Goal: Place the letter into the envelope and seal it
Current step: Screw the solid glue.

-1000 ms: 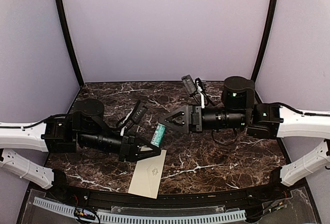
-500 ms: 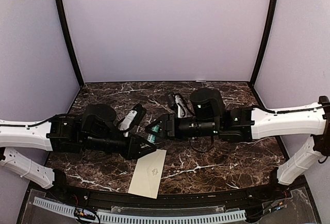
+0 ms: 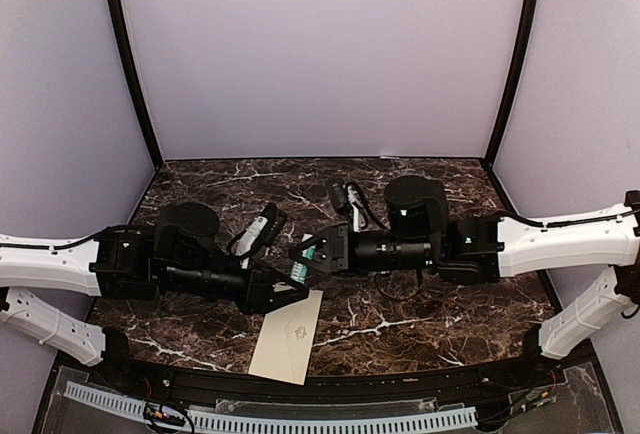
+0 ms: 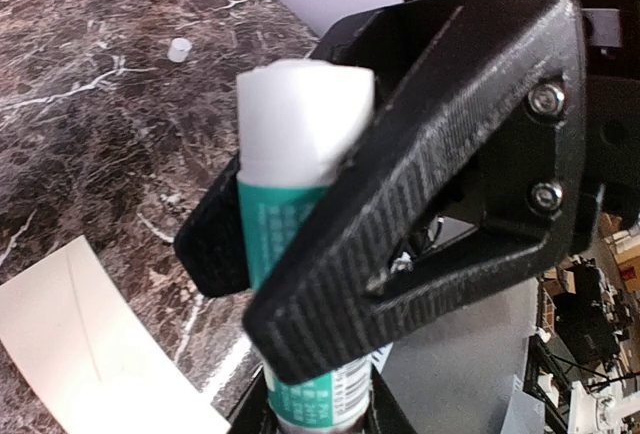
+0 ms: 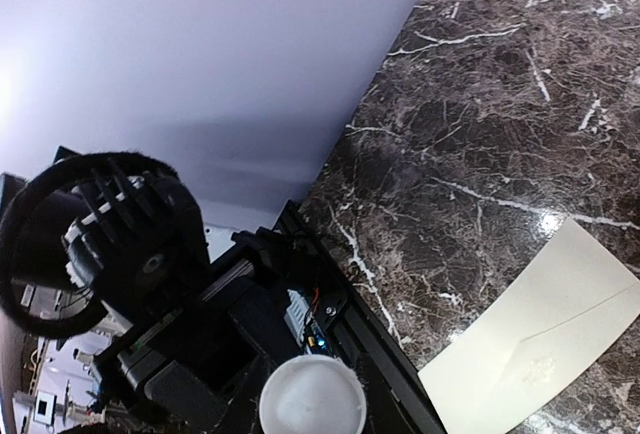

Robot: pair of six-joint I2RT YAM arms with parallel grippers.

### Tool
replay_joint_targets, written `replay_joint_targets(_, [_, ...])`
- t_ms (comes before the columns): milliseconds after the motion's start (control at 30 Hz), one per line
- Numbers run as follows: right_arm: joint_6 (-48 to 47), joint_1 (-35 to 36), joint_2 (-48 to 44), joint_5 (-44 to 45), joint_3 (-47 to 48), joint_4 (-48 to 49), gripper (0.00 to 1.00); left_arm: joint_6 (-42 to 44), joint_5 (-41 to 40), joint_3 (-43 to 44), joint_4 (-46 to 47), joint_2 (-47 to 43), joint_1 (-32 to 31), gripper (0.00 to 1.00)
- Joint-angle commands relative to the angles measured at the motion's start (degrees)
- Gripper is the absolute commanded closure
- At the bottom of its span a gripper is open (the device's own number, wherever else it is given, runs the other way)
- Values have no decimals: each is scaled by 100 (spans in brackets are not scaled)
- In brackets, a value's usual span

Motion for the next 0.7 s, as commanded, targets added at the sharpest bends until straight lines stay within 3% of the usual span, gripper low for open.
replay_joint_targets(0, [-510,-143,-542,-949,-444,1401,100,-102,1350,-297,1036,-350,41,100])
replay_joint_targets(200, [-713,-153,-933,-2300,-787,2850,100,-445,2882,-268,2121,-397,61,100])
replay_joint_targets(400, [-756,-149,-1099,-2632,-810,3275,100,-531,2915,-121,2504,-429,61,100])
replay_joint_targets(467, [-818,-133,-1099,-2472,-774,3262,100,-536,2666,-100,2503,-474,61,91])
replay_joint_targets(500, [-876,-115,-1106,-2337,-756,3239,100,-562,2544,-98,2522,-497,61,74])
replay_joint_targets(600, [-1068,-39,-1096,-1838,-677,3106,100,-640,1837,-195,2640,-686,61,42])
replay_joint_targets(667, [-1225,17,-1064,-1559,-548,2915,100,-670,1450,-245,2621,-813,61,35])
